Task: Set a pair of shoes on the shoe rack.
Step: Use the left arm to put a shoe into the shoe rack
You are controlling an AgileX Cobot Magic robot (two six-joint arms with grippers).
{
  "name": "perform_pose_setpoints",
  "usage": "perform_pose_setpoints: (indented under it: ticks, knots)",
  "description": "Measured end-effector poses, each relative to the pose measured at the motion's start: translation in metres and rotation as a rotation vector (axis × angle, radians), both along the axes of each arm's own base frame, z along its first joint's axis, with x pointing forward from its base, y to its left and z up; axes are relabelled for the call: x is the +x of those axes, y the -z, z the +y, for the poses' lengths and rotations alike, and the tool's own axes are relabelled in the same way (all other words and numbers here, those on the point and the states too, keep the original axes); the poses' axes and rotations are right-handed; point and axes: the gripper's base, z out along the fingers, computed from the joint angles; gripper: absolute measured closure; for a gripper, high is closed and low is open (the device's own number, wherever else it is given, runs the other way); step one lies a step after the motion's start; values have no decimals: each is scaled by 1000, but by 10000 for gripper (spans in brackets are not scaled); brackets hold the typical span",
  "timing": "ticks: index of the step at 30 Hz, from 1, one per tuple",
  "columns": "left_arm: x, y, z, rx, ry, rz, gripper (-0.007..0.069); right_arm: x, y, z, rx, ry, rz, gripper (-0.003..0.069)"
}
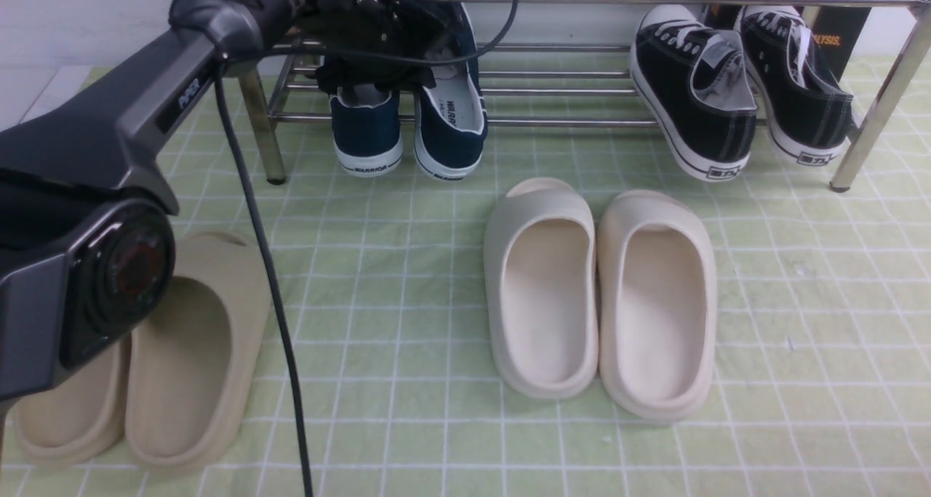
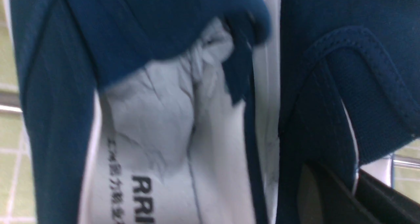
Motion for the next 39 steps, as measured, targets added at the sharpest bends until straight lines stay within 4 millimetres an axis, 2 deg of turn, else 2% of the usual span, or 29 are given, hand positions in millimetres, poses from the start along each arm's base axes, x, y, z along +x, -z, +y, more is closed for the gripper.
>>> perform_pose_setpoints:
  ticks: [5, 12, 14, 17, 19, 22, 23, 24, 25, 26, 27, 28, 29, 32, 33, 34, 36, 37, 38, 39]
  knots:
    - [2, 1, 0, 51, 44, -50, 549, 0, 0, 0, 0, 0, 0, 419]
    - [4, -7, 0, 54, 47, -102, 256, 0, 0, 0, 0, 0, 0, 419]
    - [0, -11, 1, 61, 59, -80, 211, 0, 0, 0, 0, 0, 0, 419]
    - [-10, -26, 2, 81, 92, -71, 199, 0, 0, 0, 0, 0, 0, 419]
    - [-17, -40, 4, 100, 119, -87, 218, 0, 0, 0, 0, 0, 0, 419]
    - [-35, -74, 8, 146, 174, -128, 309, 0, 0, 0, 0, 0, 0, 419]
    - [-37, -76, 9, 148, 177, -131, 317, 0, 0, 0, 0, 0, 0, 419]
    - [-48, -92, 12, 175, 199, -141, 384, 0, 0, 0, 0, 0, 0, 419]
    - [-53, -100, 14, 191, 210, -142, 426, 0, 0, 0, 0, 0, 0, 419]
    - [-63, -110, 17, 218, 226, -135, 505, 0, 0, 0, 0, 0, 0, 419]
    - [-64, -111, 17, 223, 228, -132, 517, 0, 0, 0, 0, 0, 0, 419]
    - [-72, -115, 20, 253, 247, -91, 607, 0, 0, 0, 0, 0, 0, 419]
    - [-75, -113, 21, 270, 259, -57, 638, 0, 0, 0, 0, 0, 0, 419]
    - [-75, -94, 21, 293, 291, 56, 638, 0, 0, 0, 0, 0, 0, 419]
    - [-72, -81, 20, 298, 299, 97, 638, 0, 0, 0, 0, 0, 0, 419]
    - [-72, -79, 20, 299, 301, 104, 638, 0, 0, 0, 0, 0, 0, 419]
    - [-68, -50, 15, 317, 326, 190, 638, 0, 0, 0, 0, 0, 0, 419]
    - [-68, -45, 14, 320, 330, 203, 638, 0, 0, 0, 0, 0, 0, 419]
    - [-68, -28, 9, 338, 355, 246, 638, 0, 0, 0, 0, 0, 0, 419]
    - [-69, -21, 5, 349, 372, 263, 638, 0, 0, 0, 0, 0, 0, 419]
